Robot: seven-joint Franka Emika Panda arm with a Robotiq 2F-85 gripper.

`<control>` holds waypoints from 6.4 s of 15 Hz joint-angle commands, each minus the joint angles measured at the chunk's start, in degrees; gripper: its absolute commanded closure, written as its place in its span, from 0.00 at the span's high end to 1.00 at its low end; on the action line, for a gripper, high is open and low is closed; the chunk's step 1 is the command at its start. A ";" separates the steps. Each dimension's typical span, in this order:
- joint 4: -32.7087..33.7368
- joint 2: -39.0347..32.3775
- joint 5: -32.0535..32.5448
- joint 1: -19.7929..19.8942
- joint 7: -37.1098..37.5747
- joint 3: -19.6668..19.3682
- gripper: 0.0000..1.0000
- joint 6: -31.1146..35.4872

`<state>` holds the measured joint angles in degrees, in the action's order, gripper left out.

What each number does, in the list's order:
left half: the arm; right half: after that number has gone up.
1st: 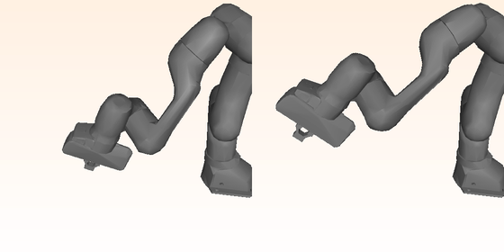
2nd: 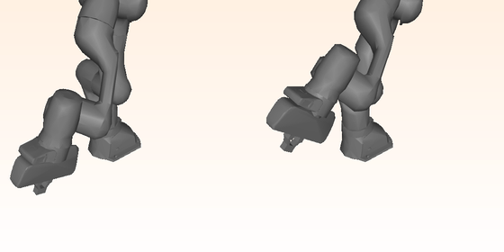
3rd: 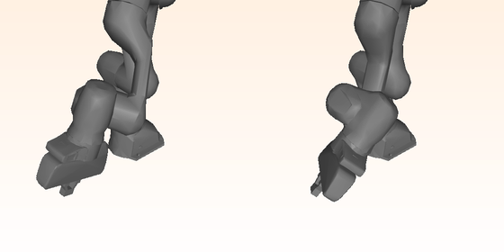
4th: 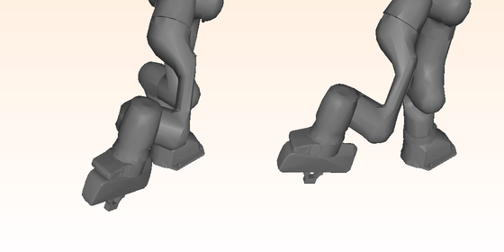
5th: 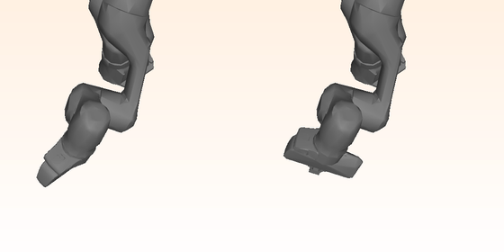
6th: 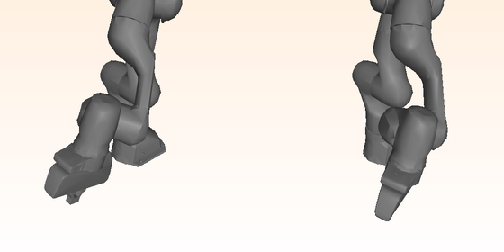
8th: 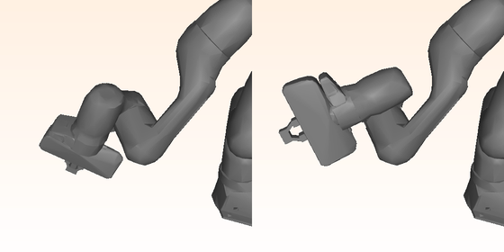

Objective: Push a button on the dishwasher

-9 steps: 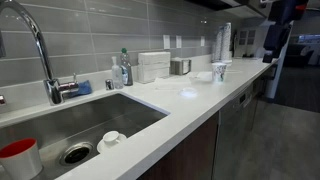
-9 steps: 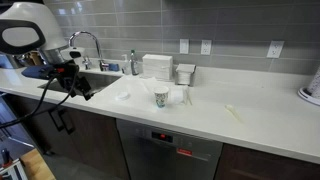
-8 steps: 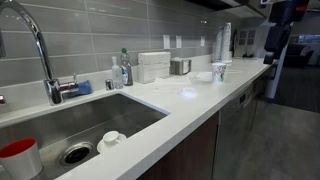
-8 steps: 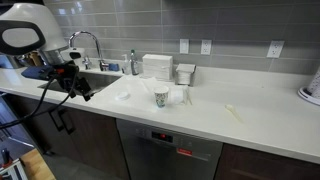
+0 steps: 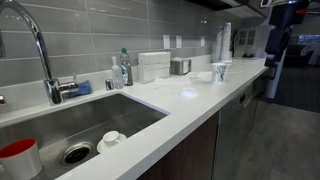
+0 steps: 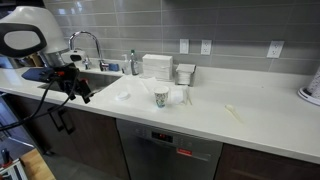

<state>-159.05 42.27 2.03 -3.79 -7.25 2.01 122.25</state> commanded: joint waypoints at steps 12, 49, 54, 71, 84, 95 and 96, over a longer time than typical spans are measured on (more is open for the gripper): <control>2.30 -3.54 -3.31 1.39 -6.06 -9.75 1.00 1.43; 28.39 -56.17 -43.80 24.43 -48.44 -25.41 1.00 -2.91; 35.33 -64.37 -46.26 30.95 -50.53 -23.03 0.73 -8.80; 57.28 -87.89 -68.48 41.65 -45.04 -13.78 0.06 -16.13; 64.82 -94.99 -78.82 40.99 -39.42 -14.12 0.04 -16.17; 66.27 -95.84 -78.58 40.78 -34.81 -13.66 0.04 -16.86; 66.24 -95.81 -78.64 40.78 -34.34 -13.64 0.05 -16.97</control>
<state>-94.46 -52.16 -75.55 36.74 -43.76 -12.04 106.94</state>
